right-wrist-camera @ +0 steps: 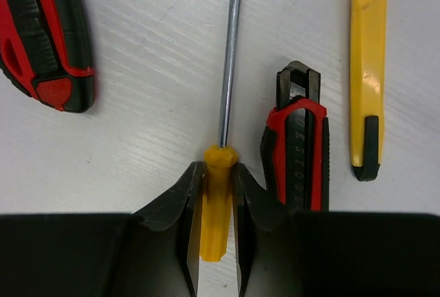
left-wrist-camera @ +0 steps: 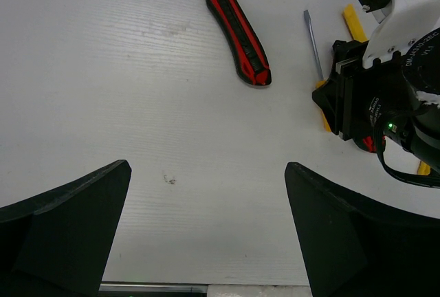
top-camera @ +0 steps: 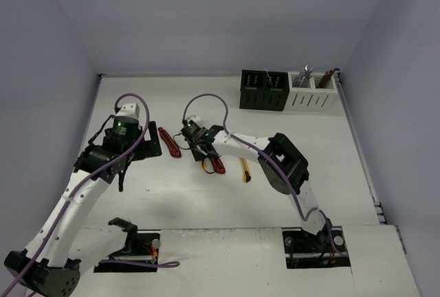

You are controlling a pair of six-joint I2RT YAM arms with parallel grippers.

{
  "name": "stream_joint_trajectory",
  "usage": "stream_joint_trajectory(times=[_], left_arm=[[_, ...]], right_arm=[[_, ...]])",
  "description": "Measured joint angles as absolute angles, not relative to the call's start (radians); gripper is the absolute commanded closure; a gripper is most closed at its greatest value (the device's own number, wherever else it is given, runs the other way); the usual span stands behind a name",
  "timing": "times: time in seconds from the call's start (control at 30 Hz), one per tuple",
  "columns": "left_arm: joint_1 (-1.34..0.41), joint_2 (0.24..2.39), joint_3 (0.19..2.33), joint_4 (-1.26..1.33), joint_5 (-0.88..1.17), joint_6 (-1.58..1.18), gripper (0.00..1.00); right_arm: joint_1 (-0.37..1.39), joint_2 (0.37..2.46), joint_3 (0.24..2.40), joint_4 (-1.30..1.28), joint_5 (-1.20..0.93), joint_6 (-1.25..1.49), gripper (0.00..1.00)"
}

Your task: Sort the tools into containers

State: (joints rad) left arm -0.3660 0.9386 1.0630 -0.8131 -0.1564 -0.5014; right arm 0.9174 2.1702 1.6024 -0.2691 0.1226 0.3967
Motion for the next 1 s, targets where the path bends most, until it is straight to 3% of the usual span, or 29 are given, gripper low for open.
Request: stream_joint_trajectory(times=[0.4,0.7,1.0], left_arm=[[-0.366,0.939,1.058,-0.812,-0.164,-0.502,0.06],[-0.366,0.941,1.058,-0.812,-0.164,-0.509,0.06],[-0.366,0.950,1.058,-0.813,-0.162,-0.527,0.06]], right_arm=[[0.848,2.055,1.768,-0.322,0.183,0.264,1.00],[0.425,1.813,1.715,-0.013,0.152,0.045,1.00],[0.220,1.978,1.689,0.231,0.028,-0.057,1.00]])
